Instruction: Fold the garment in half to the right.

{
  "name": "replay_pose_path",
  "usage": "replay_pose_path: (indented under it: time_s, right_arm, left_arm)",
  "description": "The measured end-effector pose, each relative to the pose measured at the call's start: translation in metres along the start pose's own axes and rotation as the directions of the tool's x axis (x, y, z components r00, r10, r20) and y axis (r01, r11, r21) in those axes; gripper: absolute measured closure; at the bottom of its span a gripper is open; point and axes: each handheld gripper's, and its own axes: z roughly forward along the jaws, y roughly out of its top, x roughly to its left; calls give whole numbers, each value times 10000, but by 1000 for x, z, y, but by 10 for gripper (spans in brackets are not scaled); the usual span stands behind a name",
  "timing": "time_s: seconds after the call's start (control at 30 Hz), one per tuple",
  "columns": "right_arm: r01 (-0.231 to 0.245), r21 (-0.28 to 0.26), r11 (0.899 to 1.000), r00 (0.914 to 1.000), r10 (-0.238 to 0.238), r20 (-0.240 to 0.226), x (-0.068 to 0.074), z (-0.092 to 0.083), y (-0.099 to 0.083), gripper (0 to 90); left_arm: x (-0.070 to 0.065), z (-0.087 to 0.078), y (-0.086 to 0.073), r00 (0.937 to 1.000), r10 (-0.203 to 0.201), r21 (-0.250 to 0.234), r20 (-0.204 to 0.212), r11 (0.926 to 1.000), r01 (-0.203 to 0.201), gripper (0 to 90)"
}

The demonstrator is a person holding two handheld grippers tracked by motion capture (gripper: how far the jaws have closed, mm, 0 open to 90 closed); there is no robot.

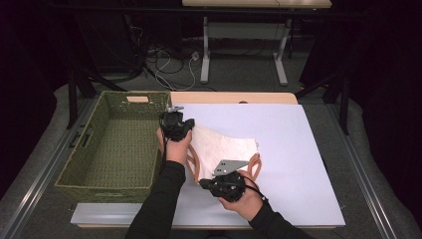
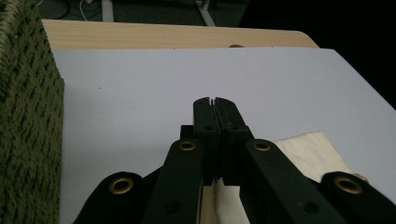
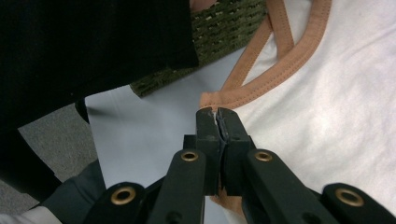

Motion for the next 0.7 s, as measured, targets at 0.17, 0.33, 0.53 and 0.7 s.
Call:
replay_pose_path:
  time_s: [0.17,0.33,0.53,0.7]
  right_arm:
    - [75,-29,10000,9999,-76,-134,5,1,8,885]
    - [177,-35,9998,9998,-177,-100,6,3,10,885]
    - [-127,263,9996,9999,130,-96,-1,9,1,884]
    - [-370,426,9984,9992,377,-150,-5,9,-5,885]
  left_arm:
    - [1,-9,5,10000,-40,-153,-58,9999,39,881]
    - [0,-9,5,9999,81,120,-81,9999,-80,881]
    - [-2,3,3,9993,371,768,-93,9964,-363,881]
    - [-6,11,1,9985,533,961,-156,9940,-515,881]
